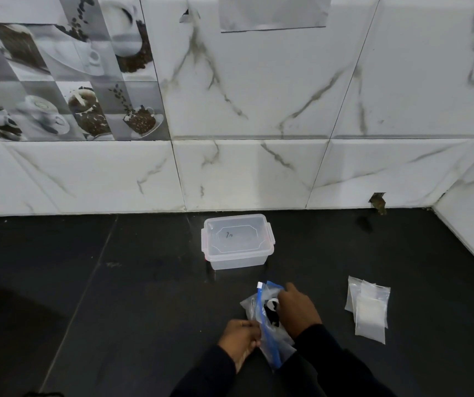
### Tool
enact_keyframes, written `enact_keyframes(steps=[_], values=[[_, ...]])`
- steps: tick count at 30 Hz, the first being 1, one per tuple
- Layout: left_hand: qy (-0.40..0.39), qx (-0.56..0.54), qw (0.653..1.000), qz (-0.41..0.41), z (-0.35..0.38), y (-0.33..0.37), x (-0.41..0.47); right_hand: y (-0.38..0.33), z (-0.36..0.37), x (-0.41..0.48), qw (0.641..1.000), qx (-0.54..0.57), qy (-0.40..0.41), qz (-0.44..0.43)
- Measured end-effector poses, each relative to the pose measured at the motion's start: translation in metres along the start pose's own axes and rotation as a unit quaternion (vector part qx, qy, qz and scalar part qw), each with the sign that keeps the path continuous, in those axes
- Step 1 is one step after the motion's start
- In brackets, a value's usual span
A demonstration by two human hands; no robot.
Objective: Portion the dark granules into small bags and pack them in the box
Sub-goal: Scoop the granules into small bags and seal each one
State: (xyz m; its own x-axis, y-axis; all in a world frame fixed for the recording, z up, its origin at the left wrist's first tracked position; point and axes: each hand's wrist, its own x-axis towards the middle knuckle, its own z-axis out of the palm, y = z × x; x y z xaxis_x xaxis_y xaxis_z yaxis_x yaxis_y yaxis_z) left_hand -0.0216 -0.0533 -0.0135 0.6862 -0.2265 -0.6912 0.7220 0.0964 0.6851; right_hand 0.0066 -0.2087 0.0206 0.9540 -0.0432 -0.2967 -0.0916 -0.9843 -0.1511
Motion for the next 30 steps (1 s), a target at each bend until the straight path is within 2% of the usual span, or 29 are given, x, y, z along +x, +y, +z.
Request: enact_keyframes(steps=[3,6,8,11,17,21,26,30], values=[[-0.008,0.002,1.000,0.019,-0.004,0.003,-0.003,0.006,0.000,0.000,1.000,0.009,-0.006,-0.005],[-0.038,0.004,0.995,0.096,-0.001,0.013,-0.008,0.014,-0.003,0.003,0.999,0.023,-0.026,-0.029],[-0.053,0.034,0.988,0.144,0.000,0.017,-0.007,0.014,-0.006,0.006,0.994,0.086,-0.058,-0.019],[-0.049,0.059,0.984,0.162,-0.004,0.021,-0.004,0.015,-0.009,0.006,0.982,0.151,-0.110,-0.002],[-0.002,0.109,0.982,0.151,-0.027,0.013,-0.012,0.042,-0.019,0.018,0.959,0.264,-0.073,0.073],[0.024,0.167,0.977,0.127,-0.032,-0.001,-0.017,0.029,-0.037,0.025,0.959,0.273,-0.054,0.047],[0.079,0.184,0.962,0.188,-0.027,0.001,-0.027,0.018,-0.033,0.027,0.966,0.242,-0.066,0.059],[0.120,0.234,0.942,0.208,-0.034,0.003,-0.037,0.024,-0.036,0.019,0.967,0.241,-0.026,0.084]])
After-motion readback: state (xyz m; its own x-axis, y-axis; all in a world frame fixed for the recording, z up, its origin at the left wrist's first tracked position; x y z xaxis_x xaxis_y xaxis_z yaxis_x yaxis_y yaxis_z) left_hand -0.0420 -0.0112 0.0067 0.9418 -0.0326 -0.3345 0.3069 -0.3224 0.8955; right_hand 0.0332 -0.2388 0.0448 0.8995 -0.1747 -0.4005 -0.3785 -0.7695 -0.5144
